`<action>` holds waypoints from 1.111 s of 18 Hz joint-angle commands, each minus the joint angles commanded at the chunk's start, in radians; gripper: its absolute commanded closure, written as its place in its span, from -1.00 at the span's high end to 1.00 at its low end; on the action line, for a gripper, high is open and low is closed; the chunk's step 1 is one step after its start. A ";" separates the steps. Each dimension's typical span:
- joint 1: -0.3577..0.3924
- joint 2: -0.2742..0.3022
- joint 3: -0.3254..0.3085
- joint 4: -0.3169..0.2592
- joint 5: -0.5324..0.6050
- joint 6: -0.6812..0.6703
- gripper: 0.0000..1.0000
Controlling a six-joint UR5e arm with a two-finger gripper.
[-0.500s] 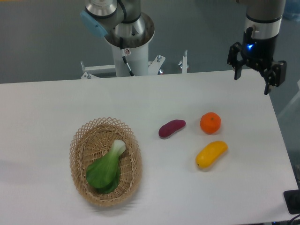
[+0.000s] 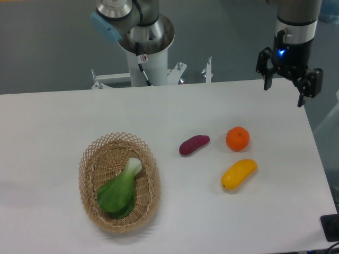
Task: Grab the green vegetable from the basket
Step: 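Move the open gripper over the basket and lower onto the bok choy stem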
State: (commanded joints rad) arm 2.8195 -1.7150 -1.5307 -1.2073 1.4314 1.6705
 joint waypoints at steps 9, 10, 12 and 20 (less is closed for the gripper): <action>-0.152 0.054 -0.149 0.135 -0.078 -0.456 1.00; -0.181 0.048 -0.149 0.140 -0.078 -0.535 1.00; -0.242 0.038 -0.147 0.138 -0.074 -0.632 1.00; -0.467 -0.043 -0.216 0.143 -0.066 -0.904 1.00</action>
State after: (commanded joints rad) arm 2.3520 -1.7577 -1.7472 -1.0646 1.3653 0.7661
